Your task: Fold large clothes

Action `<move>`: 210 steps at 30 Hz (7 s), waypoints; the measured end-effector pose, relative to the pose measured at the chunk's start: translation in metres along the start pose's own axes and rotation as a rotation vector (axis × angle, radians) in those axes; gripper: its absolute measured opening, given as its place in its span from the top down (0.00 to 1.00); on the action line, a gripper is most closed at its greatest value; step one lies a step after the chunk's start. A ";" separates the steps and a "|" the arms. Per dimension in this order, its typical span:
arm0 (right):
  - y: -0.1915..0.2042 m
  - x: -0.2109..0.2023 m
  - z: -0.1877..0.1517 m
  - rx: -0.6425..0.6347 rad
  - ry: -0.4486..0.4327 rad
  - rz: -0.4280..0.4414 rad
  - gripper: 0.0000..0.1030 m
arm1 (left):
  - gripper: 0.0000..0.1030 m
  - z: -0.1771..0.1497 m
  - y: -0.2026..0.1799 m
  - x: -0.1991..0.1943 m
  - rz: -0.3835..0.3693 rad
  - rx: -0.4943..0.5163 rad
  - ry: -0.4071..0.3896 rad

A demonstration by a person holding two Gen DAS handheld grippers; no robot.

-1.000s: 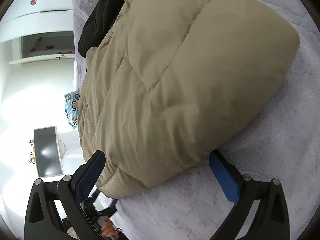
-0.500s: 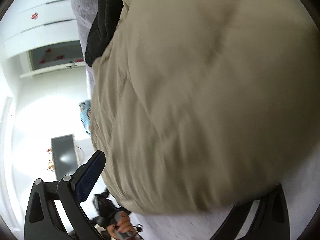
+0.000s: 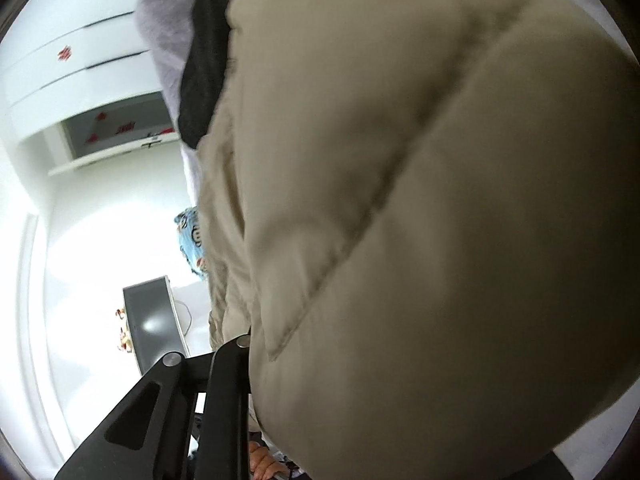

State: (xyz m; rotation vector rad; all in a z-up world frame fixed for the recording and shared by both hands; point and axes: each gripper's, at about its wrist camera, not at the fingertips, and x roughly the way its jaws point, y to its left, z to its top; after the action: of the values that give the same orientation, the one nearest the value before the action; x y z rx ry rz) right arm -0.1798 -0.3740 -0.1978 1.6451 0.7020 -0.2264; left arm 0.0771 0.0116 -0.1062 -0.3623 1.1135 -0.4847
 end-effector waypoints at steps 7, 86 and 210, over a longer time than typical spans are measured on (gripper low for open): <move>0.003 -0.030 -0.030 -0.105 0.021 -0.043 0.77 | 0.81 -0.034 0.013 -0.044 -0.001 0.040 0.032; 0.082 -0.133 -0.197 -0.582 0.145 -0.582 0.41 | 0.10 -0.115 -0.081 -0.185 0.424 0.432 0.165; 0.069 0.094 -0.168 -0.471 0.073 -0.549 0.84 | 0.80 -0.054 -0.031 -0.108 -0.437 0.336 0.576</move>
State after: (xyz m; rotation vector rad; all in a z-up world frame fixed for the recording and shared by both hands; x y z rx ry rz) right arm -0.1066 -0.1883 -0.1541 0.9944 1.1603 -0.3614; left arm -0.0163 0.0423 -0.0298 -0.1673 1.4806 -1.2003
